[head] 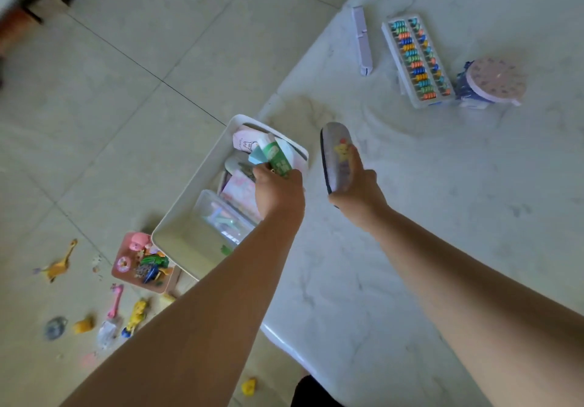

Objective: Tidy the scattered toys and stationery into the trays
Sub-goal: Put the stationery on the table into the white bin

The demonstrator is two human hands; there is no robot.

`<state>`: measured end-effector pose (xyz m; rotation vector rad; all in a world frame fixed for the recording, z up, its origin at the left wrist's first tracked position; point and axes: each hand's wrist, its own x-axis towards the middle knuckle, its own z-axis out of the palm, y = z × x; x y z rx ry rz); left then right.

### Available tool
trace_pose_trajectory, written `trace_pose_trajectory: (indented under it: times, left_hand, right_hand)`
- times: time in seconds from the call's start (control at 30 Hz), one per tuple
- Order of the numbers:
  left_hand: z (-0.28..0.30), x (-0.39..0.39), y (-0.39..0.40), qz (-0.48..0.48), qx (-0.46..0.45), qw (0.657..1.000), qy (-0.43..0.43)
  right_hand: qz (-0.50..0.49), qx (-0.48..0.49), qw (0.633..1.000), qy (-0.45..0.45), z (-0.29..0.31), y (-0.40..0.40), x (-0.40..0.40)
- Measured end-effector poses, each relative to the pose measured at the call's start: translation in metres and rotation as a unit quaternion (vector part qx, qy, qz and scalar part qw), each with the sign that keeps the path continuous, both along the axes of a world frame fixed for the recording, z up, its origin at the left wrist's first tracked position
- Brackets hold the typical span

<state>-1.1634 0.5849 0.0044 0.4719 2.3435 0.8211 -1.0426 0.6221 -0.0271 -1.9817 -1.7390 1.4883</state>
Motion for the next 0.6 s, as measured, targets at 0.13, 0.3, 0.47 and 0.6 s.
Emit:
trace_pose_trajectory:
  times: [0.13, 0.3, 0.47, 0.6]
  left_hand:
    - [-0.004, -0.048, -0.033, 0.107, -0.029, 0.994, 0.021]
    - [-0.032, -0.095, -0.077, 0.153, -0.13, 0.979, -0.031]
    - [-0.038, -0.098, -0.079, 0.177, -0.168, 0.969, -0.05]
    - [-0.02, -0.084, -0.048, 0.131, -0.152, 0.978, 0.062]
  right_hand:
    - [0.156, 0.072, 0.983, 0.057, 0.024, -0.006, -0.048]
    - [0.291, 0.067, 0.954, 0.033, 0.008, -0.032, -0.103]
    - [0.377, 0.065, 0.923, 0.037, -0.008, -0.053, -0.122]
    - [0.335, 0.094, 0.937, 0.024, -0.007, -0.039, -0.111]
